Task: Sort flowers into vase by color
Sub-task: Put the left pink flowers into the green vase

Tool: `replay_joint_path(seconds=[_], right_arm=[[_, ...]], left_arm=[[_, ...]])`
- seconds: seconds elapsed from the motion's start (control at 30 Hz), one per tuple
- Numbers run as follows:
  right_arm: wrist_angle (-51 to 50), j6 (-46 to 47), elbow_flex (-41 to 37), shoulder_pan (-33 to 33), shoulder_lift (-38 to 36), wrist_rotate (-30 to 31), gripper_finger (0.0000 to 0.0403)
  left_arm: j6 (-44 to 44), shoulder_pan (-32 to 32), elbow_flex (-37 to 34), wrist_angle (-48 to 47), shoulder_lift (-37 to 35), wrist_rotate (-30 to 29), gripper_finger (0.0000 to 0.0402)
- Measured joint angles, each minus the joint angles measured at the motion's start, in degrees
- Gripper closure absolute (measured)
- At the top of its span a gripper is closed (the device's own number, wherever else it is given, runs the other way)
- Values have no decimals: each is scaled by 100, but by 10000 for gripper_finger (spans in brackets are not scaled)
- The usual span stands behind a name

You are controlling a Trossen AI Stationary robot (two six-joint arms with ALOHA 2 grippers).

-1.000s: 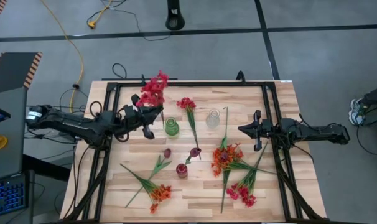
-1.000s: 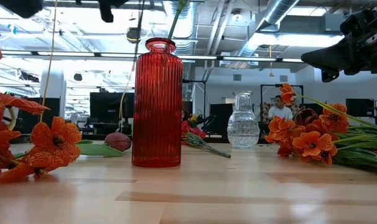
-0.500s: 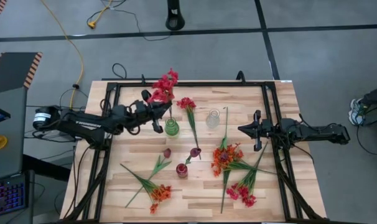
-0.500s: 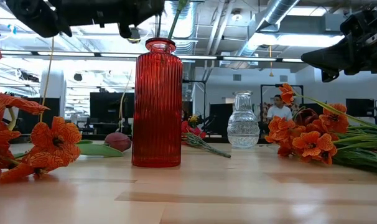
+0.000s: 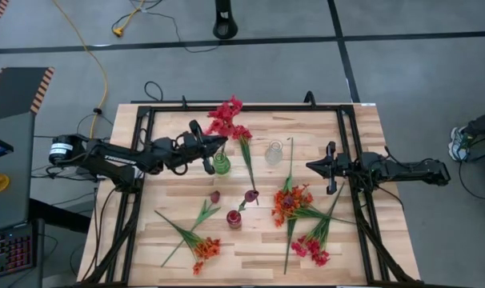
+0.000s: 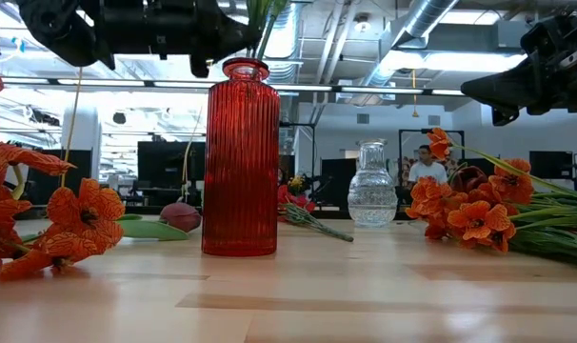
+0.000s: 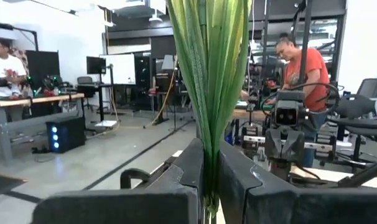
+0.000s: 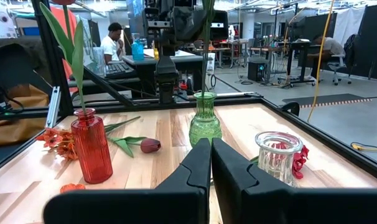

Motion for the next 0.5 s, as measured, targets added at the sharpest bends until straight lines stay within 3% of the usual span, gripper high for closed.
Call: replay_joint_path(seconds=[0.5], right_arm=[[0,0,0,0,0,0,360]], left_arm=[[6,-63,0,-860,-17,-285,384]])
